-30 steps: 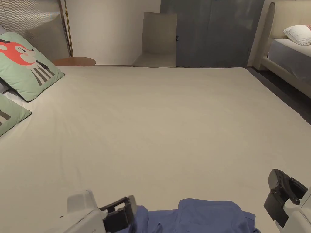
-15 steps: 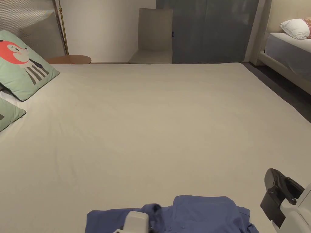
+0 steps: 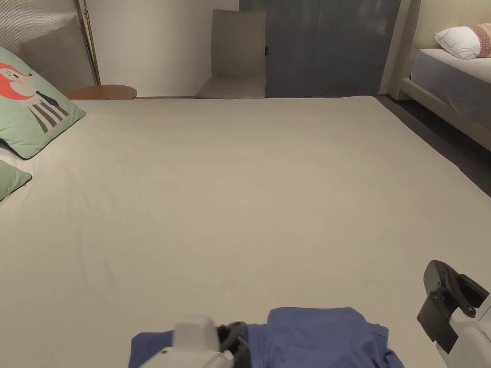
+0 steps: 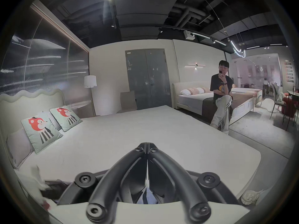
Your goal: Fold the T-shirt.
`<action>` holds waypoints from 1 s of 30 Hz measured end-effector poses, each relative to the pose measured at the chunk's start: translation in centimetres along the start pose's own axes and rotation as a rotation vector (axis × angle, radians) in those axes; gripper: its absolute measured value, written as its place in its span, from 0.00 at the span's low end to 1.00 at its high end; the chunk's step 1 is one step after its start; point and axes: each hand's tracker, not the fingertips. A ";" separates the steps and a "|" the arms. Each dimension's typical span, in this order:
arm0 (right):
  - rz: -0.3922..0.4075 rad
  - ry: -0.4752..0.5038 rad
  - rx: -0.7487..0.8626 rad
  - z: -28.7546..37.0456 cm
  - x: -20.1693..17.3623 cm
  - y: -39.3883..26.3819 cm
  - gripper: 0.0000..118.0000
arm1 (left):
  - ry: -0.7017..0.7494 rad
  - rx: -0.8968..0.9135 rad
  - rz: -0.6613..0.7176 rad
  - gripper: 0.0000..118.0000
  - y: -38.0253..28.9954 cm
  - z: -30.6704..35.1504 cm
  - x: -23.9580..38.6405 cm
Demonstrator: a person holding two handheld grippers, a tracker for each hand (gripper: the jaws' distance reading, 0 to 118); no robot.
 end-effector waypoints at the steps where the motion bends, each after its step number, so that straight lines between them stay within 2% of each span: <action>1: 0.001 0.003 0.001 -0.1 -0.2 0.0 0.00 | -0.020 0.016 0.060 0.03 1.0 1.2 -1.9; 4: 0.000 0.014 -0.004 -0.3 -0.7 -0.1 0.00 | -0.077 0.021 0.205 0.03 3.1 4.3 -7.7; 5: 0.000 0.017 -0.007 -0.5 -0.9 -0.2 0.00 | -0.086 0.016 0.246 0.06 3.5 5.2 -9.7; 6: -0.002 0.021 -0.010 -0.6 -1.1 -0.3 0.00 | -0.075 0.003 0.282 0.14 3.7 5.8 -11.0; 9: -0.002 0.038 -0.019 -0.7 -1.7 -0.5 0.00 | -0.028 -0.041 0.354 0.83 3.7 7.0 -15.1; 12: 0.007 0.050 -0.023 -0.7 -2.3 -0.6 0.00 | -0.062 -0.093 0.472 0.96 2.8 7.1 -17.7; 13: 0.013 0.052 -0.025 -0.7 -2.5 -0.5 0.00 | -0.091 -0.103 0.524 0.93 2.3 6.9 -18.8; 16: 0.018 0.057 -0.031 -0.7 -2.8 -0.5 0.00 | -0.197 -0.181 0.724 0.93 0.5 5.3 -21.0; 18: 0.023 0.058 -0.030 -0.7 -3.0 -0.4 0.00 | -0.201 -0.226 0.763 0.93 -0.6 3.8 -21.1; 20: 0.028 0.058 -0.030 -0.6 -3.0 -0.3 0.00 | -0.220 -0.199 0.735 0.87 -1.0 2.9 -20.5; 21: 0.030 0.057 -0.029 -0.6 -3.1 -0.2 0.00 | -0.227 -0.184 0.736 0.75 -0.9 2.6 -20.1; 23: 0.032 0.054 -0.028 -0.6 -3.1 -0.1 0.00 | -0.160 -0.250 0.785 0.20 -1.2 1.2 -19.4; 24: 0.031 0.053 -0.028 -0.6 -3.1 0.0 0.00 | -0.105 -0.263 0.772 0.07 -1.4 1.0 -19.1; 25: 0.032 0.052 -0.026 -0.6 -3.1 0.0 0.00 | -0.076 -0.273 0.753 0.07 -1.4 0.8 -19.0; 27: 0.036 0.051 -0.023 -0.5 -3.1 0.2 0.00 | -0.157 -0.238 0.811 0.06 -1.3 1.8 -19.7; 30: 0.043 0.046 -0.021 -0.6 -3.0 0.3 0.00 | -0.129 -0.176 0.823 0.05 -0.8 4.5 -21.0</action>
